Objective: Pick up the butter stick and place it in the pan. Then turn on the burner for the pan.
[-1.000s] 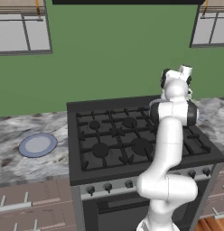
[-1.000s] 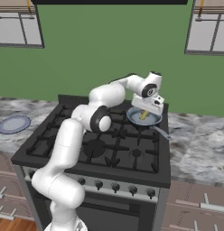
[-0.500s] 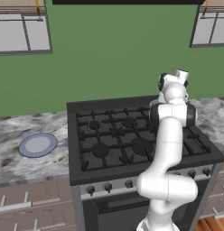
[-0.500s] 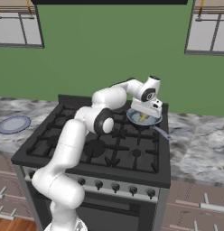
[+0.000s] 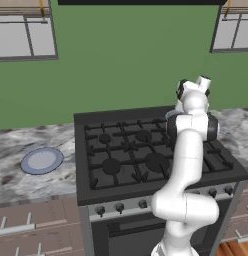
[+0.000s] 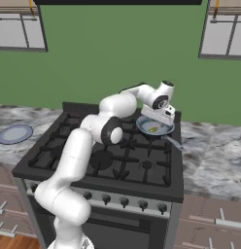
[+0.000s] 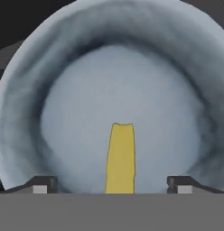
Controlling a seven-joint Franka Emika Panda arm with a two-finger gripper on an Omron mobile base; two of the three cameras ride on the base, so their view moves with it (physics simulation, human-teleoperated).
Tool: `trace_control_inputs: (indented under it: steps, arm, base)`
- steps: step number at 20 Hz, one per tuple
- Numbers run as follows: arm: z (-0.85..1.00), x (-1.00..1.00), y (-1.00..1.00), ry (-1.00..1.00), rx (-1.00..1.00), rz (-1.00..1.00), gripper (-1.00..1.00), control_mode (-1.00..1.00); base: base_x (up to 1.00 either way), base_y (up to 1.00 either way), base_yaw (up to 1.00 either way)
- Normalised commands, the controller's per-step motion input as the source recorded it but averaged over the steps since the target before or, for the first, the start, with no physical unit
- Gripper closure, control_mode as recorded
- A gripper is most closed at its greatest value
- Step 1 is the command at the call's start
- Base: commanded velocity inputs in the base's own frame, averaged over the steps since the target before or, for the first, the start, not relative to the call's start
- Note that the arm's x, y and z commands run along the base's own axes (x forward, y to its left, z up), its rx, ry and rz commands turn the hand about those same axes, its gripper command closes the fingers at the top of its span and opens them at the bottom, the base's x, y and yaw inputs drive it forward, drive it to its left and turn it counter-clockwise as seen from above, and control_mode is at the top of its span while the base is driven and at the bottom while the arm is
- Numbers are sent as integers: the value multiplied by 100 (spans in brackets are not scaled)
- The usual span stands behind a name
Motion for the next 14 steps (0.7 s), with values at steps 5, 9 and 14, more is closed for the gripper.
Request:
trace_control_inputs:
  steps: [5, 9, 14]
  arm:
    - [10, -56, 49, -19, -5, 0, -100, -100]
    - [0, -77, 60, -23, -7, 0, -100, -100]
    - [20, -87, 32, -25, -3, -2, -100, -100]
  base:
    - [0, 0, 0]
    - [0, 0, 0]
    - [0, 0, 0]
